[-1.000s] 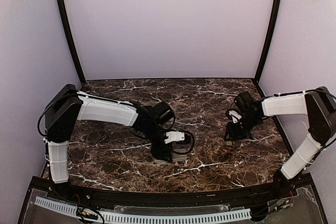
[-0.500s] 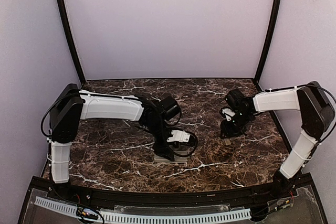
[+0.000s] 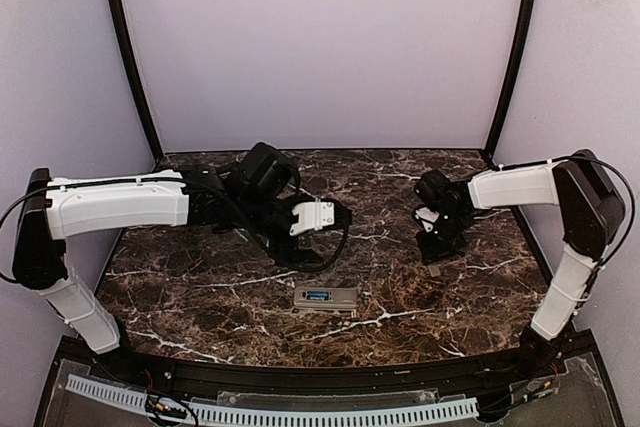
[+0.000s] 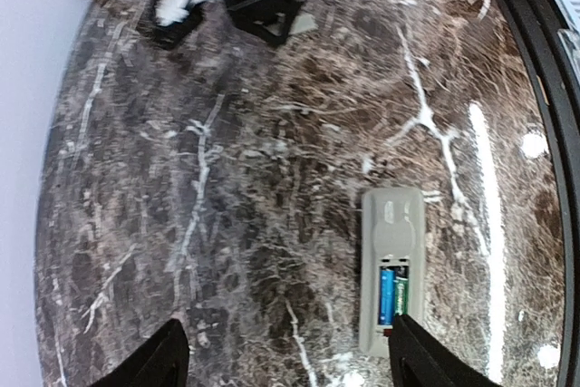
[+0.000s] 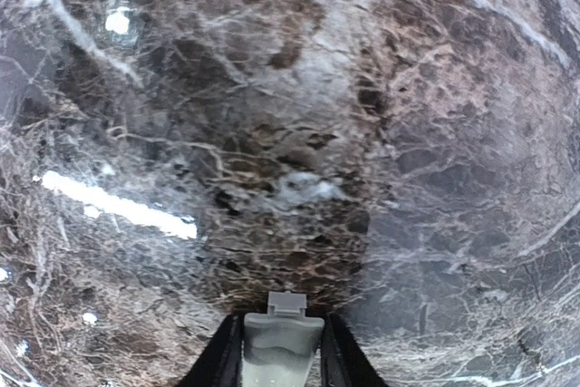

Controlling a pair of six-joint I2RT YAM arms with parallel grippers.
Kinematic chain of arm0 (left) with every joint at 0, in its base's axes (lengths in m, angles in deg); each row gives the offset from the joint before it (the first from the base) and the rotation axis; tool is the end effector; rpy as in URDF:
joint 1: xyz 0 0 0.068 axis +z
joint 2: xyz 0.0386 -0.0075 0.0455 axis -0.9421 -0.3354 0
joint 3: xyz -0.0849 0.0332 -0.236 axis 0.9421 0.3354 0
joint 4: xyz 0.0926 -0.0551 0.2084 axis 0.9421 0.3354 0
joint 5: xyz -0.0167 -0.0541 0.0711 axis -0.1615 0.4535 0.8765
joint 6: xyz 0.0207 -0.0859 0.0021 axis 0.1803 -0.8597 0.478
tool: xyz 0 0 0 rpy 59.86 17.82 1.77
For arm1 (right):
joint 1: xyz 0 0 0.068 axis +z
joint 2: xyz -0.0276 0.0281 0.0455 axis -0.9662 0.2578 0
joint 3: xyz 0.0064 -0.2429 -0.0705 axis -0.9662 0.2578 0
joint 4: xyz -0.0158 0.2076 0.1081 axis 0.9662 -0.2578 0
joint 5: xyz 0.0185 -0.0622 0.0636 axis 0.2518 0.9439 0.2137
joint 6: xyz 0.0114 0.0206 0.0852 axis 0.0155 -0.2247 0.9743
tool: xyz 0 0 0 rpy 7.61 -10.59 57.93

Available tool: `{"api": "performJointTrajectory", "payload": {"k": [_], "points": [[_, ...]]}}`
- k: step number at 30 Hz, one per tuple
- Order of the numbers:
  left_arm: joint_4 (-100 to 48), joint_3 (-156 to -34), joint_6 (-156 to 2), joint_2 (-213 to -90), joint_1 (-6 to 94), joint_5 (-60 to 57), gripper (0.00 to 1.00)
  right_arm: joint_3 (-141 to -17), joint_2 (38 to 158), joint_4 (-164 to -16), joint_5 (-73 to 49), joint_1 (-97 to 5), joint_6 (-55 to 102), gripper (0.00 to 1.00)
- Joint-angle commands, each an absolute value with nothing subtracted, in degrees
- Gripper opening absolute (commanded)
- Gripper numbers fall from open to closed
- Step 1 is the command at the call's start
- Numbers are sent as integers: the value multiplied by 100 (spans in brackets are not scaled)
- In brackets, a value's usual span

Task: Load the batteries into the remote control
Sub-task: Pick up the battery cover at the center of the board, then place the battery cover on the remote control without the battery cover.

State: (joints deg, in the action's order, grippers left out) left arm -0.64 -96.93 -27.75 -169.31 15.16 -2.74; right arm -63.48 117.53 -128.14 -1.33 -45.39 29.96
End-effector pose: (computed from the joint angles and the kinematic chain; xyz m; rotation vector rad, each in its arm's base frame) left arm 0.1999 -0.3111 0.2373 1.7544 1.5375 -0.3433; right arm 0.2582 0.1426 0.1071 -0.4203 2.9285 0.0272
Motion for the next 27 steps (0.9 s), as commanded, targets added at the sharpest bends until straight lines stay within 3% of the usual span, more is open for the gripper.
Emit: {"api": "performJointTrajectory", "payload": {"k": [1,8,17,27], "points": [[-749,-9219,-3512,-16398,1516,760,80,-6100,12218,-13118,37,-4402,2997,25],[-1557,-8293,-4547,-15572,1687,743,90,-6463,11453,-12786,-543,-4301,2295,13],[-2024,-7630,-5305,-14931,1829,696,92,-6918,10734,-11297,-2242,-3328,914,16],[-1965,-7533,-5771,-14521,1860,791,92,-7228,11479,-10342,-2871,-2389,94,16]]}}
